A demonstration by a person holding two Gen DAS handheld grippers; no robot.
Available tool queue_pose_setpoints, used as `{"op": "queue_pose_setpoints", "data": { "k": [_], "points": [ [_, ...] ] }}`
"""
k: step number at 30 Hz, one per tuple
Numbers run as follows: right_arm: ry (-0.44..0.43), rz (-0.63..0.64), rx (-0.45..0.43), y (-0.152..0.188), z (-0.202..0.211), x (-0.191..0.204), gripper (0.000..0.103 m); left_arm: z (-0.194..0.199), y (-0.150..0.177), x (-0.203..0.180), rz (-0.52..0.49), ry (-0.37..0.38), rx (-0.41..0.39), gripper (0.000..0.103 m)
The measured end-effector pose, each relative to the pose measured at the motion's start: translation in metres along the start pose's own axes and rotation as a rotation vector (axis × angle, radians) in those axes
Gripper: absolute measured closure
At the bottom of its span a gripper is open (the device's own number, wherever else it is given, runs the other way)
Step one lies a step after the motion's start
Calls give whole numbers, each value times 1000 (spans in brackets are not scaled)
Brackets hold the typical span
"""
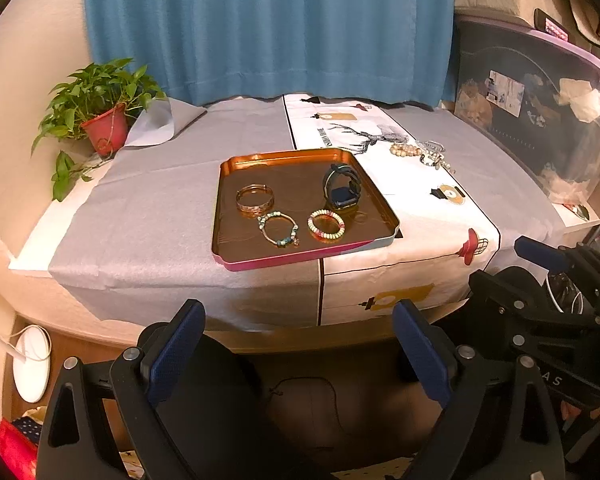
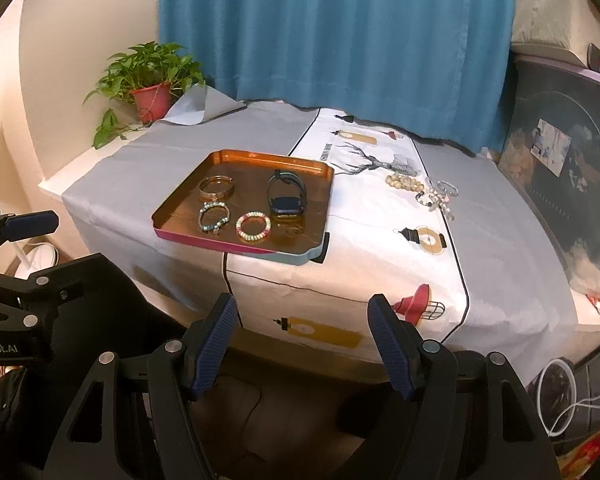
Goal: Organize jewelry
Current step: 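Grasp the pearl pendant with the right tool while the left tool grasps the black-white beaded bracelet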
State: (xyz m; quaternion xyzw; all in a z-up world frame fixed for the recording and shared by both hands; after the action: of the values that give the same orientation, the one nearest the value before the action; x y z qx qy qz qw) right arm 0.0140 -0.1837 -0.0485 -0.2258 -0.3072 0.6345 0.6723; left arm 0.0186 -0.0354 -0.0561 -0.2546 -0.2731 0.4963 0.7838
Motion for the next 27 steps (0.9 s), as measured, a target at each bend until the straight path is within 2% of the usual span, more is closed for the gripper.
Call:
{"op": "queue_pose_setpoints", "data": {
  "k": [9, 15, 22, 27],
  "points": [
    [-4, -23, 37, 6, -15, -10, 34, -18, -2, -6, -11, 11, 42, 10],
    [15, -75, 41, -2, -29, -32, 34, -31, -11, -11, -8, 34, 64, 10],
    [73, -193, 41, -22, -57, -89, 34, -55, -43, -24, -44, 44, 69, 10],
    [152, -279, 4, -60, -93, -153, 34, -82, -72, -40, -79, 68, 84, 10]
  ]
}}
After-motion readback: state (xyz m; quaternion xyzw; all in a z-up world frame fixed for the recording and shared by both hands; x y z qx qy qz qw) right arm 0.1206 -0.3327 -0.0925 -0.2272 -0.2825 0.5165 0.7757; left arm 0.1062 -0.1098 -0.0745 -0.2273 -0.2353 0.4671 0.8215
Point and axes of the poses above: each gripper's, at about its wrist camera, not at the fingertips, and z roughly against the way its jaws point, x to its left, y to its underside, the point moved 9 cm from there along -z, roughly the way its jaws point, and after that the axes turned 14 degrees about -z, right-handed, at the moved point
